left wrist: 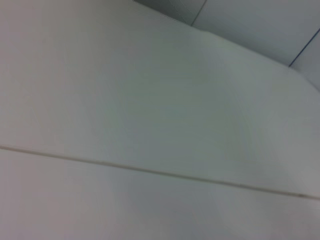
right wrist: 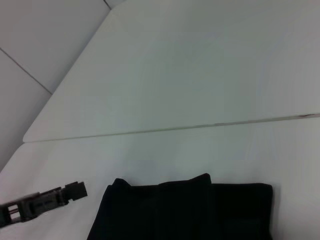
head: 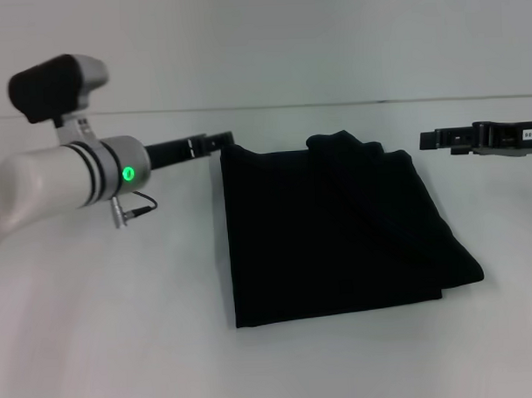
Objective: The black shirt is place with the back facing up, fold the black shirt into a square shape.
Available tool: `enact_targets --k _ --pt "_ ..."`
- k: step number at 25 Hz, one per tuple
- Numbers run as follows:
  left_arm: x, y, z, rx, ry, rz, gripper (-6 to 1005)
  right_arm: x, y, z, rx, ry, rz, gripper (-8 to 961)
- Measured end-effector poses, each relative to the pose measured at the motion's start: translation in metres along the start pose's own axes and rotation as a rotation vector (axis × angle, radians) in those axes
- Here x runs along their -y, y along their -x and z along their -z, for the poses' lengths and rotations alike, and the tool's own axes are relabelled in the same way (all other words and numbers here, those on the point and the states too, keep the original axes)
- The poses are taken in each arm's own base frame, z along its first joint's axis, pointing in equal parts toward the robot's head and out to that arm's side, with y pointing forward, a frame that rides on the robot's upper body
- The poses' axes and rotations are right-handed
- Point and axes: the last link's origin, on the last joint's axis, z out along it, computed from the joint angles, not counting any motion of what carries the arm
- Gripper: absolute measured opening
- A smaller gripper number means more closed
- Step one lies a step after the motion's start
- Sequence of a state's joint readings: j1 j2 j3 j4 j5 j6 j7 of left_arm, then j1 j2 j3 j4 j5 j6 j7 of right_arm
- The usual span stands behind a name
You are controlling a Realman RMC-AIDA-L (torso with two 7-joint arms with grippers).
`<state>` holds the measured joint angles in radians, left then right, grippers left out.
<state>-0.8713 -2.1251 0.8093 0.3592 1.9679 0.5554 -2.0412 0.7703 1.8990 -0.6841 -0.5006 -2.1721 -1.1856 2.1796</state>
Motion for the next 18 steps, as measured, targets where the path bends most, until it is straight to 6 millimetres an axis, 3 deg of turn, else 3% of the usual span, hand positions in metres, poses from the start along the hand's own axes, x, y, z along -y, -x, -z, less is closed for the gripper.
enact_targets --k 18 --pt "-0.036 0.018 -0.016 0.067 0.062 -0.016 950 0.002 0.001 0.001 0.012 -0.014 0.010 796"
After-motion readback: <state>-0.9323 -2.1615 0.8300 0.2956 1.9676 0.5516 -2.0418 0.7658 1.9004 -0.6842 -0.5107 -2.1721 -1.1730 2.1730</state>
